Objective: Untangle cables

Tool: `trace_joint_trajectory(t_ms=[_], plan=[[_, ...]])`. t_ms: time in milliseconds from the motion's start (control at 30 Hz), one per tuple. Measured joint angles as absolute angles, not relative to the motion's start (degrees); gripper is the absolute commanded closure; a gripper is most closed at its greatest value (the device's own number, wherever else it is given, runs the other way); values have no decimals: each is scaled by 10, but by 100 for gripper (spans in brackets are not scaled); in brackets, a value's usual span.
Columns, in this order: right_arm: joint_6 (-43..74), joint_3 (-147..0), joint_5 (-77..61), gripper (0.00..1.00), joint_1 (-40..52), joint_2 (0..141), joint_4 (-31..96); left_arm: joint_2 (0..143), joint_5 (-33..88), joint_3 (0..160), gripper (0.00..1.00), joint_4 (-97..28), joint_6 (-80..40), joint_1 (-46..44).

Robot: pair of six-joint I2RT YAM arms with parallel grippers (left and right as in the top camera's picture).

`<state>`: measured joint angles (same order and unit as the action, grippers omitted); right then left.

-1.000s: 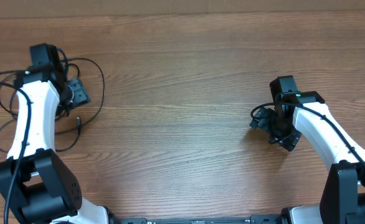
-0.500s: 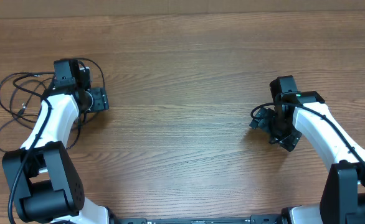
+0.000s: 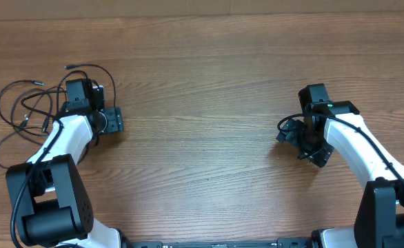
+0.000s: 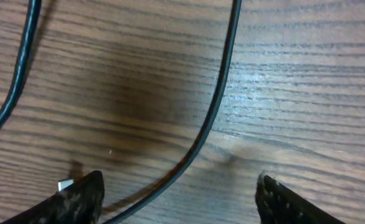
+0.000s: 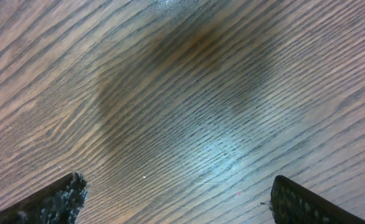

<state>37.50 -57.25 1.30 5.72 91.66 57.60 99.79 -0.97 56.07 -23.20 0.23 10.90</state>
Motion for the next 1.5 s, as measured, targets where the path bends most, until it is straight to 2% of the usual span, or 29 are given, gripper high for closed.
trace_joint_trajectory(t_ms=[133,233,300,400,500,600,833,933,1267,1433,1500], plan=[[374,-573,13,7,57,917,576,998,-11,536,21,-205,3,109],[375,-573,13,7,57,917,576,998,-11,519,29,-193,3,109],[375,-573,13,7,57,917,576,998,-11,509,41,-188,2,109],[375,-573,13,7,57,917,576,998,-7,506,67,-182,4,109],[375,-573,13,7,57,917,576,998,-6,505,85,-183,1,109],[375,-573,13,7,57,917,576,998,-6,505,95,-183,0,109],[375,-573,13,7,57,917,580,998,1,507,96,-187,0,109],[375,-573,13,7,57,917,583,997,3,522,96,-226,-4,109],[375,-573,13,7,57,917,585,944,-42,738,96,-334,-11,152],[375,-573,13,7,57,917,584,914,-72,784,96,-381,-18,184],[375,-573,13,7,57,917,580,914,-76,784,88,-430,-39,190]])
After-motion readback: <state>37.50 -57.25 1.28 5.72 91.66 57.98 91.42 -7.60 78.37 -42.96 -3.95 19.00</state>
